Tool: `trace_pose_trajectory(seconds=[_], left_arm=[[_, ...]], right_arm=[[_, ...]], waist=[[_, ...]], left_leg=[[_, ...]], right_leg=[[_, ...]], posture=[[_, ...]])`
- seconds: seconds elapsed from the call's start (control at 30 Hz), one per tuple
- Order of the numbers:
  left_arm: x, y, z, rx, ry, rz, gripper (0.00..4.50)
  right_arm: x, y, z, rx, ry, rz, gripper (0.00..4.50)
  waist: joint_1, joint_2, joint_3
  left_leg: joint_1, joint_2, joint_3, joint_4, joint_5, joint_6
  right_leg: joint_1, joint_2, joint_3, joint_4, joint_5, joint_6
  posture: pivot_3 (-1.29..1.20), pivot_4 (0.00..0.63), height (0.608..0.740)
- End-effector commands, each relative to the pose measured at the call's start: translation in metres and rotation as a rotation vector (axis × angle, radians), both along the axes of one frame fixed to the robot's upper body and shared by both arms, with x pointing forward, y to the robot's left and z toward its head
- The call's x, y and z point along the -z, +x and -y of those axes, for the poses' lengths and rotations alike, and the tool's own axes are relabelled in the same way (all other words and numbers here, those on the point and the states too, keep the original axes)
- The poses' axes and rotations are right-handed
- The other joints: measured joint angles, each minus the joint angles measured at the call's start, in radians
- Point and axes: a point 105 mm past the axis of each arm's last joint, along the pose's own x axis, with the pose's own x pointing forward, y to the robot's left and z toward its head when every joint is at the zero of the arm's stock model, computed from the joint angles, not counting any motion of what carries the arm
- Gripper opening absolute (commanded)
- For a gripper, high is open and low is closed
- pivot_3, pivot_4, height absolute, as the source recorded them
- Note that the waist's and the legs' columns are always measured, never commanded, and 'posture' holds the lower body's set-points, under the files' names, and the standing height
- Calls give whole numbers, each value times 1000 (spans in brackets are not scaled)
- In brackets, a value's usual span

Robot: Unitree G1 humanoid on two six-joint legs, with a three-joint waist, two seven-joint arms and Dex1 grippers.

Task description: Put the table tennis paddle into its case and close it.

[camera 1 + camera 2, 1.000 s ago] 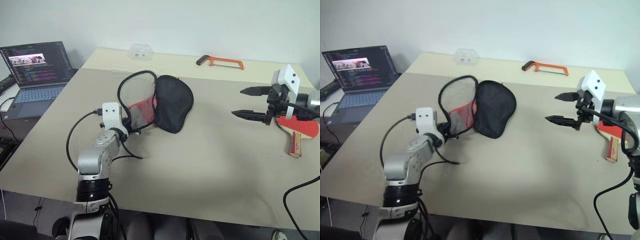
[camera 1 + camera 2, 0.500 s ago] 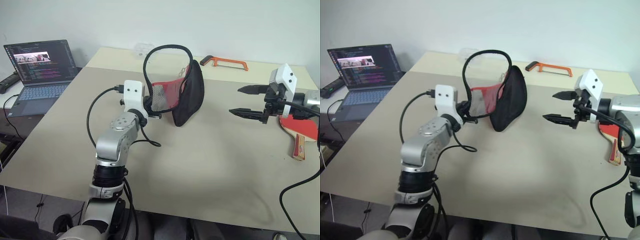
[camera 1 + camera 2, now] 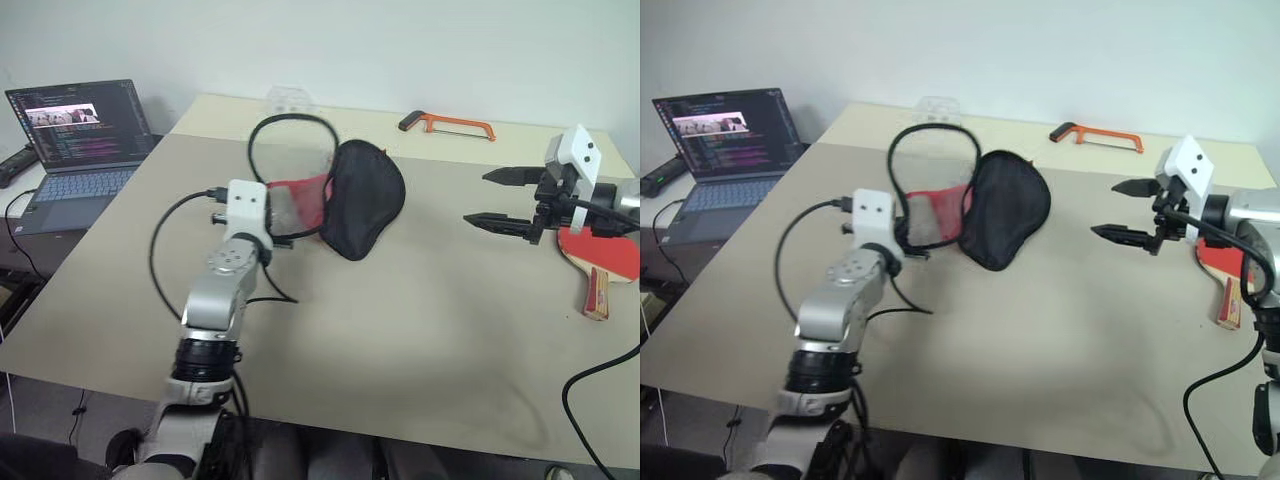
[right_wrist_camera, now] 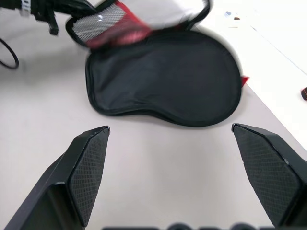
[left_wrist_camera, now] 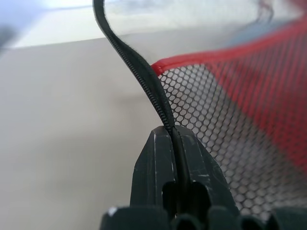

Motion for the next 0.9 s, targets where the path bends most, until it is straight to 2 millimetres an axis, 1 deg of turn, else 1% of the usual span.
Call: trace_pose_trajectory(seconds=[0.03, 0.13, 0.23, 0.33, 0.53, 0.6, 0.73, 0.9], left_arm=[[-29, -2, 7, 56, 72, 107, 15], [-28, -4, 27, 148, 129, 97, 15], [-22, -5, 54, 241, 118, 64, 15], [-14, -7, 73, 288, 109, 40, 15], [-3, -10, 90, 319, 127, 8, 15], [-3, -10, 96, 328, 120, 8, 15], [-8, -7, 123, 357, 53, 20, 15], [-13, -8, 157, 406, -13, 27, 15]], right_arm=[[-16, -2, -2, -11, 1, 67, 4500], [-17, 0, -5, -21, 6, 69, 4500], [-17, 1, -7, -26, 8, 71, 4500], [-17, 1, -7, -27, 8, 72, 4500], [-19, 0, -4, -16, 5, 77, 4500], [-20, -1, -3, -13, 5, 78, 4500], [-19, -1, -4, -12, 6, 80, 4500], [-20, -3, -6, -18, 8, 81, 4500]], waist=[[3, 0, 0], [5, 0, 0], [5, 0, 0], [5, 0, 0], [-1, 0, 0], [1, 0, 0], [6, 0, 0], [8, 0, 0]], left_leg=[[0, 0, 0, 0, 0, 0], [0, 1, -1, 0, 0, 0], [0, 0, 0, 0, 0, 0], [0, 0, 0, 0, 0, 0], [0, -1, 0, 0, 0, 0], [0, -1, 0, 0, 0, 0], [0, -1, 0, 0, 0, 0], [-1, -2, -1, 0, 0, 0]], right_leg=[[0, -1, 0, 0, 0, 0], [1, -1, -1, -1, 0, 0], [1, -1, -1, 0, 0, 0], [0, -1, -1, 0, 0, 0], [0, 0, 0, 0, 0, 0], [0, 0, 0, 0, 0, 0], [1, -1, 0, 0, 0, 0], [1, -1, -1, -1, 0, 0]], posture=[[0, 150, 740], [0, 150, 740], [0, 150, 740], [0, 150, 740], [0, 150, 740], [0, 150, 740], [0, 150, 740], [0, 150, 740]])
